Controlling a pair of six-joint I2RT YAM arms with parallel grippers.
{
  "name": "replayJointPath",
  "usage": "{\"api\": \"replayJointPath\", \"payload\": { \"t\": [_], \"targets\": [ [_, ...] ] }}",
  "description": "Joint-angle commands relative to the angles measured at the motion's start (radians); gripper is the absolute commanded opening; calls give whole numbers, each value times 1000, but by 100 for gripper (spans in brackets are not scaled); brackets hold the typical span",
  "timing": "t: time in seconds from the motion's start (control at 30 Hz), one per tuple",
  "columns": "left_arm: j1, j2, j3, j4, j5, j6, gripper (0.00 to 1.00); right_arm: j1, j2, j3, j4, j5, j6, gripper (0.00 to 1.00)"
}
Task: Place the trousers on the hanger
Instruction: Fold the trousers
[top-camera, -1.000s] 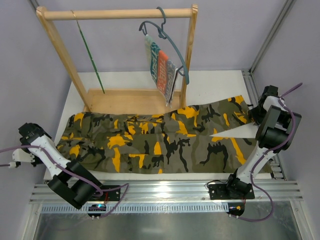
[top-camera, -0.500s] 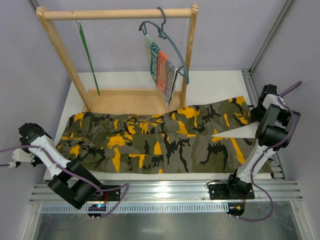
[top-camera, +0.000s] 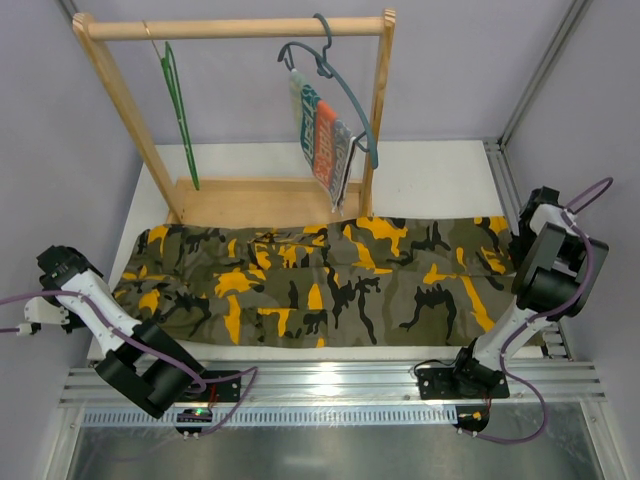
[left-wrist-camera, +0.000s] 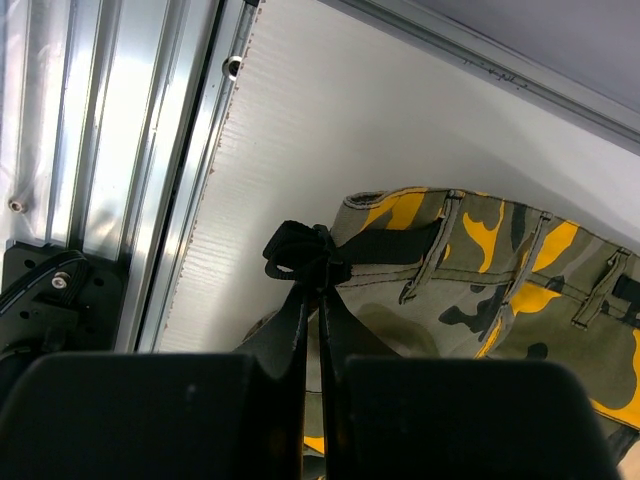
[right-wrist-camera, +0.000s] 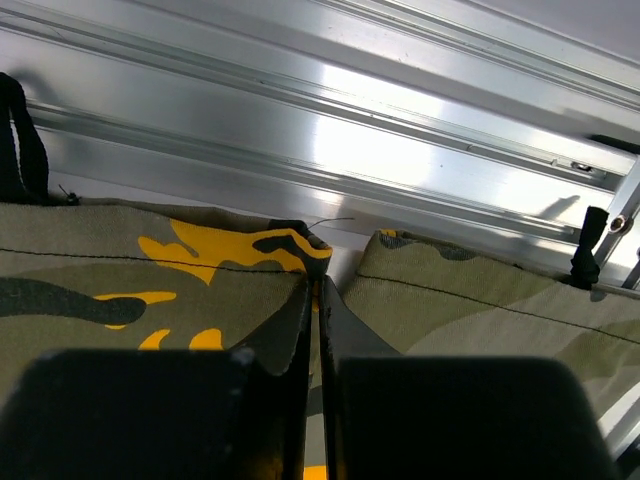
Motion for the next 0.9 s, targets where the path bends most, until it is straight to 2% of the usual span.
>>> {"api": "replayJointPath", "payload": {
  "t": [0.0, 0.03, 0.17, 0.27, 0.4, 0.5, 0.73, 0.87],
  "targets": [
    [11, -9, 44, 23, -36, 17, 1, -14, -14, 14, 19, 17, 8, 4],
    [11, -7, 45, 23, -36, 17, 1, -18, -16, 35, 17, 0, -13, 7],
    [13, -23, 39, 52, 6, 28, 0, -20, -46, 97, -59, -32, -15, 37],
    [11, -35, 37, 72, 64, 37, 0, -23, -104, 101, -101, -51, -17, 43],
    [8, -37, 28, 83, 87, 40, 1, -66, -204, 13, -152, -89, -8, 44],
    [5, -12, 7, 106, 111, 46, 0, -143, -313, -104, -152, -90, -18, 43],
    [-16, 5, -9, 114, 147, 46, 1, -253, -616, -360, -132, -68, 8, 44],
    [-27, 29, 8, 86, 164, 57, 1, -311, -678, -449, -101, -61, 19, 45]
  ]
}}
